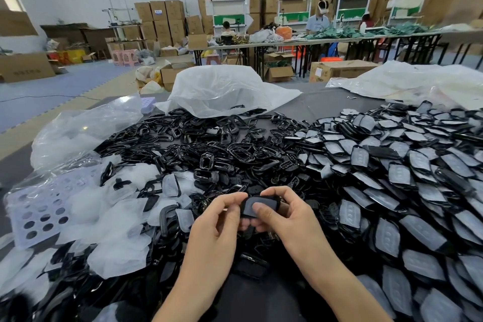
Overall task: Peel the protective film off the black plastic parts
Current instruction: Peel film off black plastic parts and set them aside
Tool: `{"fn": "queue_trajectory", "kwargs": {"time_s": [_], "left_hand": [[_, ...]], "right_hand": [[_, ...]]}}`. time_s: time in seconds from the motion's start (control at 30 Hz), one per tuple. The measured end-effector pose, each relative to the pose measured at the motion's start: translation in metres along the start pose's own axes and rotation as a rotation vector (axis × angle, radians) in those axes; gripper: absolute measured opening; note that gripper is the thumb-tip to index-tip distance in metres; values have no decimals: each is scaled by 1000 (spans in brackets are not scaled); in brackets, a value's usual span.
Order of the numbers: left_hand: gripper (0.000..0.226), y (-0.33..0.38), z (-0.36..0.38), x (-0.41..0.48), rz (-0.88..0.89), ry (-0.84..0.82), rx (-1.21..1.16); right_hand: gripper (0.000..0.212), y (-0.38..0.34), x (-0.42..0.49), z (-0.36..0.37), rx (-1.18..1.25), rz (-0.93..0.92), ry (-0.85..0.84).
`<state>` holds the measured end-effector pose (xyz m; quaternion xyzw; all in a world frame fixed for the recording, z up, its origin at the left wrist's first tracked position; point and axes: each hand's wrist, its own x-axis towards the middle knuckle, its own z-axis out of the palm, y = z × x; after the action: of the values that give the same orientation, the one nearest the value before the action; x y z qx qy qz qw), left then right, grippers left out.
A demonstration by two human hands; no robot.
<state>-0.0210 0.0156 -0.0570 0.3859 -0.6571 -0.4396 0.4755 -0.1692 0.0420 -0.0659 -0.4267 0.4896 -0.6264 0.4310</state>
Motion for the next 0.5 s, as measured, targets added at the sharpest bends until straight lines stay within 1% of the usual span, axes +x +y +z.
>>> {"fn": "queue_trajectory", "kwargs": {"time_s": [0.1, 0.23, 0.33, 0.5], "left_hand": [[37, 3, -2, 0, -19, -16, -54], [37, 4, -1, -1, -24, -49, -79], [36, 5, 0, 0, -18, -64, -44], [33, 0, -2, 2, -12, -17, 11]], "right_hand": [[21, -1, 0, -2, -11, -1, -30], [24, -1, 1, -1, 15, -7, -67], [18, -1, 1, -1, 15, -41, -75], [16, 1, 1, 2, 62, 4, -67]]}}
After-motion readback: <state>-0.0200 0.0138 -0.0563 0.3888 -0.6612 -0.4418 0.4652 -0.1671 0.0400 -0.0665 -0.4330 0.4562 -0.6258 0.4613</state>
